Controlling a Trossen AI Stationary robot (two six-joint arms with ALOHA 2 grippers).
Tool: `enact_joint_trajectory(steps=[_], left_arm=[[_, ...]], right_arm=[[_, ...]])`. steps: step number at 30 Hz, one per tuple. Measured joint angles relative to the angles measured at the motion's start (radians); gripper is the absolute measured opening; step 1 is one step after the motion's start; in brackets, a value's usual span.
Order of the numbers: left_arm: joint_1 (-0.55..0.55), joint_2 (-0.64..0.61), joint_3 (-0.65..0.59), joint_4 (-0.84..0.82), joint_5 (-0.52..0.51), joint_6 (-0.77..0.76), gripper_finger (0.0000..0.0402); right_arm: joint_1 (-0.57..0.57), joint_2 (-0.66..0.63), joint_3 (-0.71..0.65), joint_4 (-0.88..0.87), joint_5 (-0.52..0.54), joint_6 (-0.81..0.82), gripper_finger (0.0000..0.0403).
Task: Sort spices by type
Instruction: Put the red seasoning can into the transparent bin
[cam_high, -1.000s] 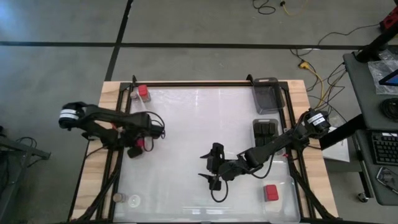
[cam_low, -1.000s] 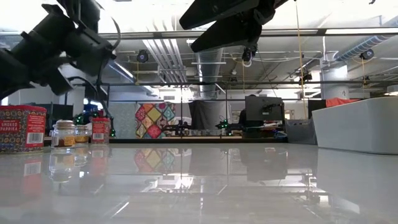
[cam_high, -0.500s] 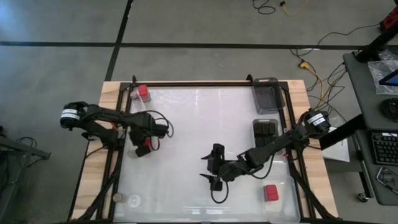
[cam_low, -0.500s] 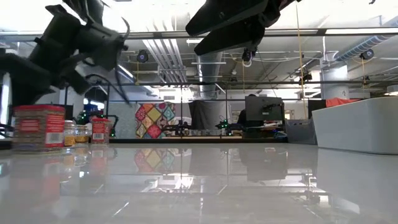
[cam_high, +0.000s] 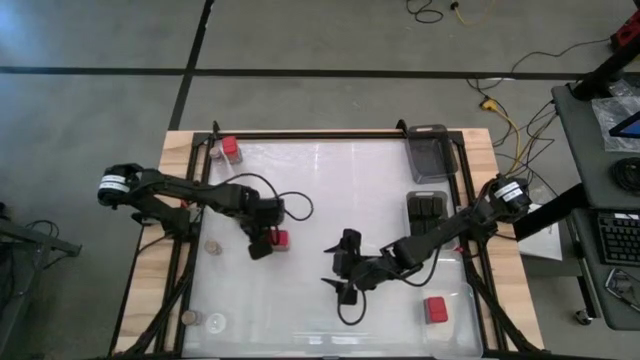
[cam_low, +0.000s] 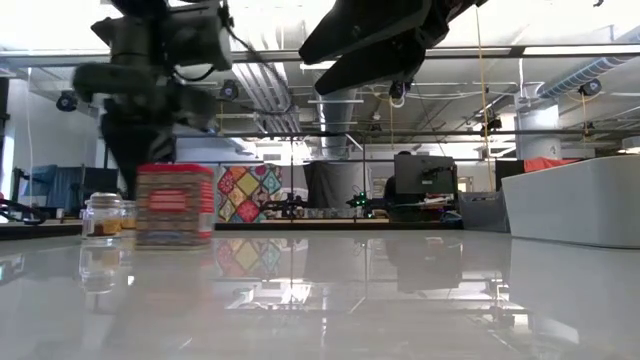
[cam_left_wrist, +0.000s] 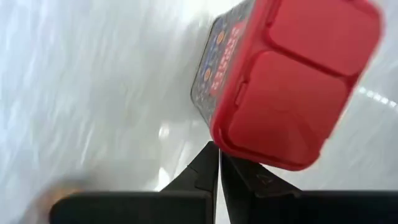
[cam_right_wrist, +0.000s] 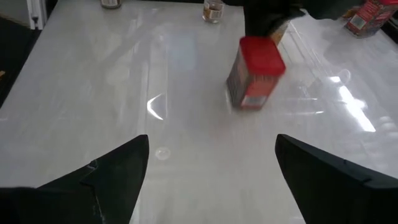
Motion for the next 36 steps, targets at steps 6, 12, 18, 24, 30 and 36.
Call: enact_joint_trajectory(steps=[6, 12, 18, 24, 30, 36], left_arm=[[-0.005, 0.000, 0.000, 0.211, -0.002, 0.033, 0.0000], [-0.022, 0.000, -0.006, 0.411, -0.002, 0.081, 0.0000], [-0.046, -0.024, -0.006, 0.316, -0.001, 0.085, 0.0000], [-0.098, -0.133, -0.021, 0.357, -0.079, 0.049, 0.0000], [-0.154, -0.216, -0.077, 0.547, -0.172, 0.026, 0.0000], [-0.192, -0.227, -0.190, 0.849, -0.177, 0.025, 0.0000]], right_arm=[[-0.032, 0.000, 0.000, 0.000, 0.001, -0.033, 0.0348], [-0.071, 0.000, 0.000, 0.000, 0.002, -0.041, 0.0350], [-0.125, 0.008, 0.000, 0.027, -0.006, -0.042, 0.0350], [-0.189, 0.067, 0.033, 0.105, -0.110, -0.018, 0.0350], [-0.196, 0.157, 0.221, -0.145, -0.113, -0.041, 0.0350], [-0.212, 0.206, 0.315, -0.268, -0.114, -0.053, 0.0350]])
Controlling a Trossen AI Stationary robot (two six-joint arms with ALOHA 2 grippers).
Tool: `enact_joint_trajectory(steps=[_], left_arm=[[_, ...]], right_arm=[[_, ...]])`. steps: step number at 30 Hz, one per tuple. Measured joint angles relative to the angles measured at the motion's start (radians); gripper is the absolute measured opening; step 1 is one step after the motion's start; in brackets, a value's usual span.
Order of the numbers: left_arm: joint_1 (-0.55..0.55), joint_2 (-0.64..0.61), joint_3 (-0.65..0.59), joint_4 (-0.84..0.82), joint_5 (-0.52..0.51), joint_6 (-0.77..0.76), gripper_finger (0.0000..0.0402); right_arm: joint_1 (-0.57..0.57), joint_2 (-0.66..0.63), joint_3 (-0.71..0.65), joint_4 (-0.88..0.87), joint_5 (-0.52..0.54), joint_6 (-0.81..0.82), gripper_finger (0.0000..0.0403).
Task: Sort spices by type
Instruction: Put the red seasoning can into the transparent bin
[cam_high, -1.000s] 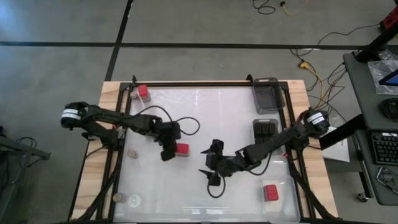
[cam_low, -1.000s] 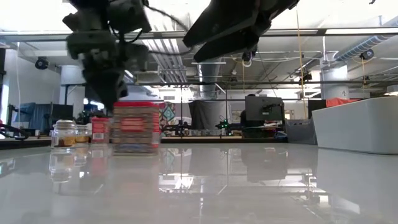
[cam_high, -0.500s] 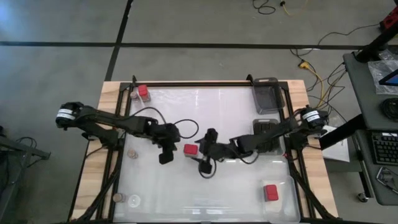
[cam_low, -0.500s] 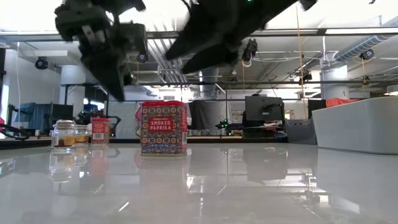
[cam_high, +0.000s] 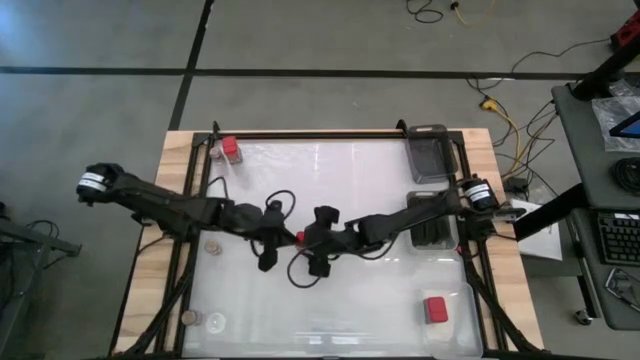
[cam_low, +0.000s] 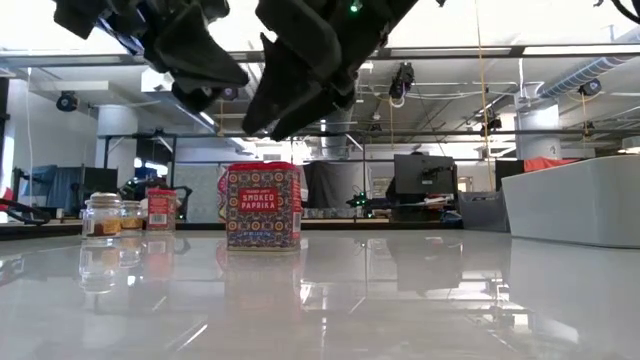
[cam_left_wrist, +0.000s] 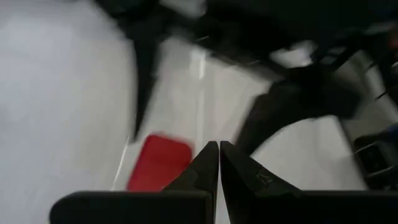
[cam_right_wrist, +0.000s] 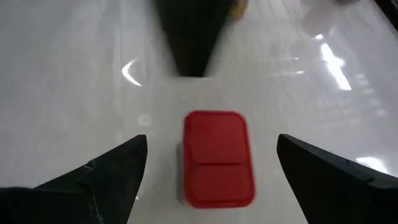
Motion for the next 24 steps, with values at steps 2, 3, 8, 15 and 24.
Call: enact_joint_trajectory(steps=[2, 3, 8, 15, 24], left_arm=[[-0.015, 0.000, -0.049, 0.113, 0.000, -0.002, 0.0000], [-0.023, 0.003, -0.073, 0.157, 0.000, -0.013, 0.0000], [-0.061, -0.009, -0.145, 0.197, 0.001, -0.089, 0.0000], [-0.105, -0.062, -0.201, 0.188, 0.001, -0.155, 0.0000], [-0.139, -0.101, -0.252, 0.187, -0.081, -0.192, 0.0000]], right_arm=[[-0.013, 0.005, 0.009, 0.010, -0.005, 0.000, 0.0350], [-0.020, 0.005, 0.008, 0.000, -0.018, 0.000, 0.0350], [-0.045, 0.027, 0.003, 0.006, -0.071, -0.020, 0.0350], [-0.048, 0.091, 0.010, 0.036, -0.115, -0.017, 0.0350], [-0.055, 0.101, 0.011, 0.061, -0.115, -0.007, 0.0342]])
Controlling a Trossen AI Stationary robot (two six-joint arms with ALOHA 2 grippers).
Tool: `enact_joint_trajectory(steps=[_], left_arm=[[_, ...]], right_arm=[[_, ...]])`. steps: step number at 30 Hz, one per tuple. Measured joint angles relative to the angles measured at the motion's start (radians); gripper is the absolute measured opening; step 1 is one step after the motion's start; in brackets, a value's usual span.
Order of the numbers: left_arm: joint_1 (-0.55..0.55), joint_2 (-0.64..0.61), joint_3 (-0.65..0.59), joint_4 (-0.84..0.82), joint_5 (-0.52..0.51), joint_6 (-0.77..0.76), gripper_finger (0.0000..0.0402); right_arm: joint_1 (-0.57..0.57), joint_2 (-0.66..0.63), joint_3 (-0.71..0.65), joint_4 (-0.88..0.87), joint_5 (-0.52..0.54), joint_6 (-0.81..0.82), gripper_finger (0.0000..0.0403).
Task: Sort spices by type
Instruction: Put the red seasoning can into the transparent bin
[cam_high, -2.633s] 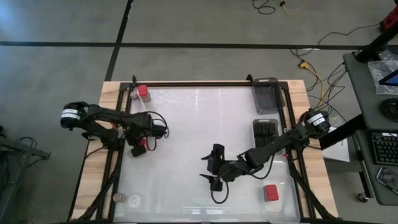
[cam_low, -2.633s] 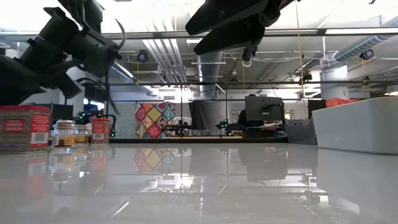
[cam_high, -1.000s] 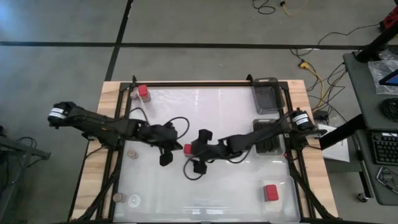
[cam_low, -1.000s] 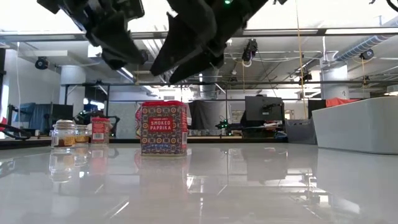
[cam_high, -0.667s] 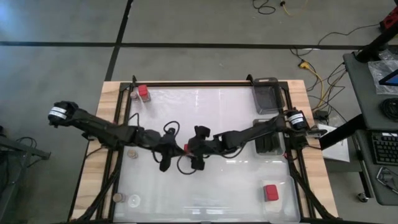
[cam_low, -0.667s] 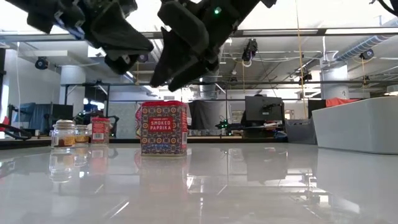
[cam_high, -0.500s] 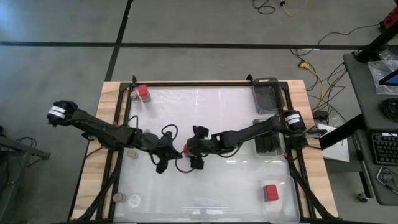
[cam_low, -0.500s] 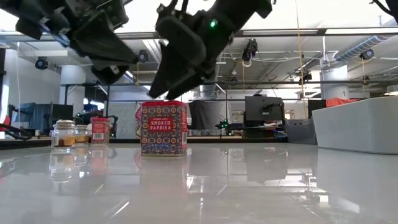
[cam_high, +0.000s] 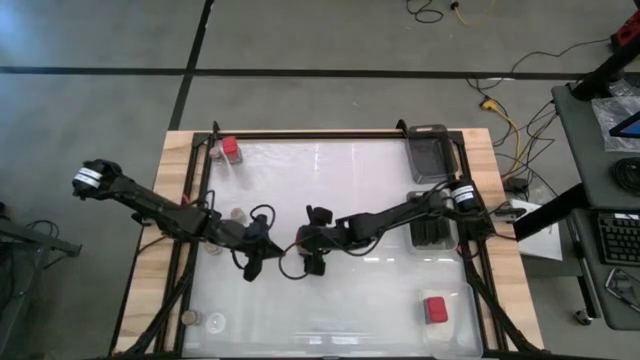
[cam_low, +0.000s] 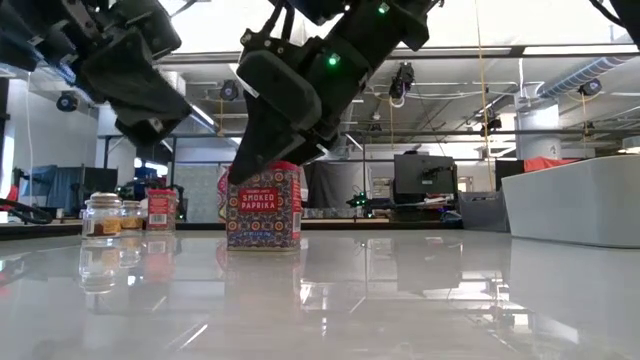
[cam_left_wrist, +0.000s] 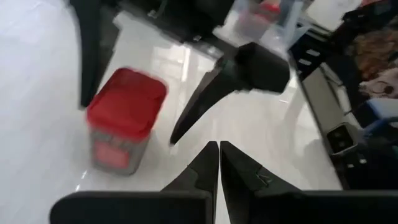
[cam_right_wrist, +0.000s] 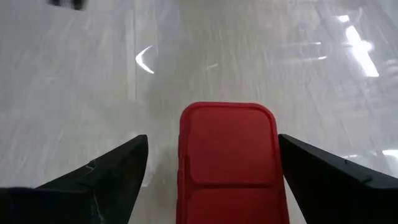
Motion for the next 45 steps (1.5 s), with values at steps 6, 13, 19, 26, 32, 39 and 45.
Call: enact_joint_trajectory(steps=[6, 13, 19, 26, 32, 39, 45], left_arm=[[-0.003, 0.008, -0.019, -0.004, -0.024, -0.025, 0.0000], [-0.004, 0.027, -0.020, -0.004, -0.042, -0.028, 0.0000], [-0.005, 0.016, -0.020, -0.028, -0.040, -0.036, 0.0000], [-0.005, -0.049, 0.068, -0.271, -0.062, -0.033, 0.0000], [-0.006, -0.046, 0.117, -0.264, -0.184, 0.047, 0.0000], [-0.006, -0.001, 0.123, -0.197, -0.356, 0.120, 0.0000], [-0.007, 0.034, 0.123, -0.092, -0.460, 0.173, 0.0000]], right_arm=[[-0.009, 0.000, 0.000, -0.001, -0.033, 0.012, 0.0309], [-0.010, 0.000, 0.003, 0.000, -0.042, 0.031, 0.0254], [-0.012, -0.004, 0.003, -0.006, -0.042, 0.027, 0.0217], [0.058, -0.097, 0.003, -0.100, -0.041, 0.054, 0.0224], [0.210, -0.202, 0.003, -0.227, -0.040, 0.226, 0.0217], [0.433, -0.297, 0.003, -0.343, -0.005, 0.613, 0.0221], [0.594, -0.357, 0.003, -0.629, 0.037, 1.027, 0.0220]])
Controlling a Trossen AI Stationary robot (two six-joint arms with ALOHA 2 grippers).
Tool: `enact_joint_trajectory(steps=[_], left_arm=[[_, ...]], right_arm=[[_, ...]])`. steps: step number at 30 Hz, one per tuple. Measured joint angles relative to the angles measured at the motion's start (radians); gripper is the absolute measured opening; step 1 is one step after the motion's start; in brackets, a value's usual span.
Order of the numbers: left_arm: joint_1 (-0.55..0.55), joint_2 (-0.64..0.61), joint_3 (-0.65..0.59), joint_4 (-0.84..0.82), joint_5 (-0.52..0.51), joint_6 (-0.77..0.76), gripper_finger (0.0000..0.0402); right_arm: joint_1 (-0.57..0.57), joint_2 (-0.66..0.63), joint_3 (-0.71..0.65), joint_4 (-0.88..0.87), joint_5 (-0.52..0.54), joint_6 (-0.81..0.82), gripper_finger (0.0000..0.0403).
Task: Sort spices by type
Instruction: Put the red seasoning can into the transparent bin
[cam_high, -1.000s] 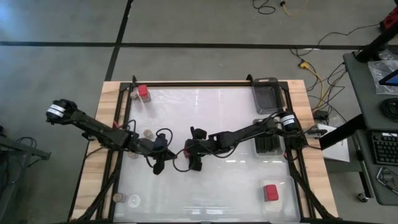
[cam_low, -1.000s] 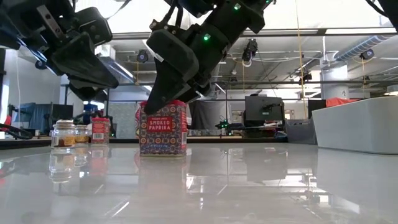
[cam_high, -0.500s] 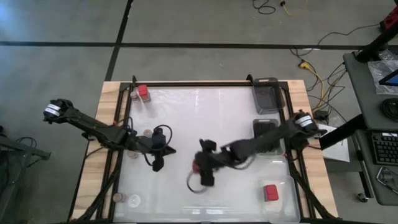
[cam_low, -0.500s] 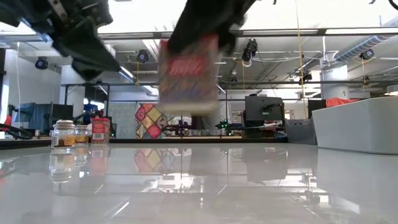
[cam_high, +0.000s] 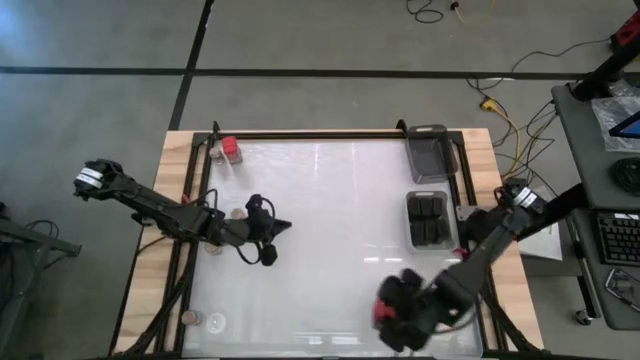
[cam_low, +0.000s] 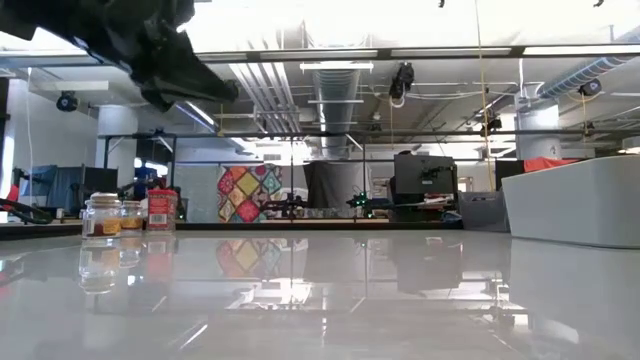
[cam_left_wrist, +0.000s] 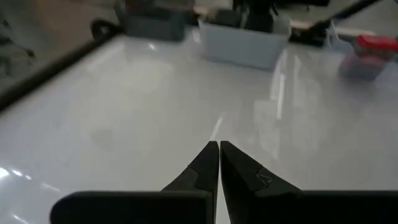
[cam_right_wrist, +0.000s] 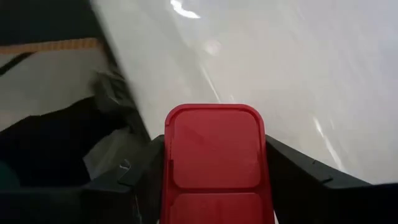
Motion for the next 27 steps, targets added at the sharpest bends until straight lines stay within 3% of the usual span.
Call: enact_joint_trajectory(steps=[3, 6, 12, 18, 27], left_arm=[[0.003, 0.025, 0.001, 0.078, -0.027, 0.053, 0.0000], [0.007, 0.058, 0.001, 0.137, -0.048, 0.134, 0.0000], [0.033, 0.135, 0.001, 0.254, -0.086, 0.221, 0.0000], [0.054, 0.204, 0.001, 0.353, -0.085, 0.258, 0.0000], [0.060, 0.255, 0.010, 0.373, -0.085, 0.257, 0.0000]], right_arm=[[0.077, -0.028, 0.000, -0.165, -0.019, 0.306, 0.0221], [0.148, -0.060, 0.000, -0.234, -0.105, 0.584, 0.0222], [0.267, -0.086, 0.000, -0.303, -0.187, 0.915, 0.0220], [0.314, -0.097, 0.000, -0.419, -0.265, 1.066, 0.0221], [0.302, -0.089, -0.015, -0.616, -0.312, 1.077, 0.0222]])
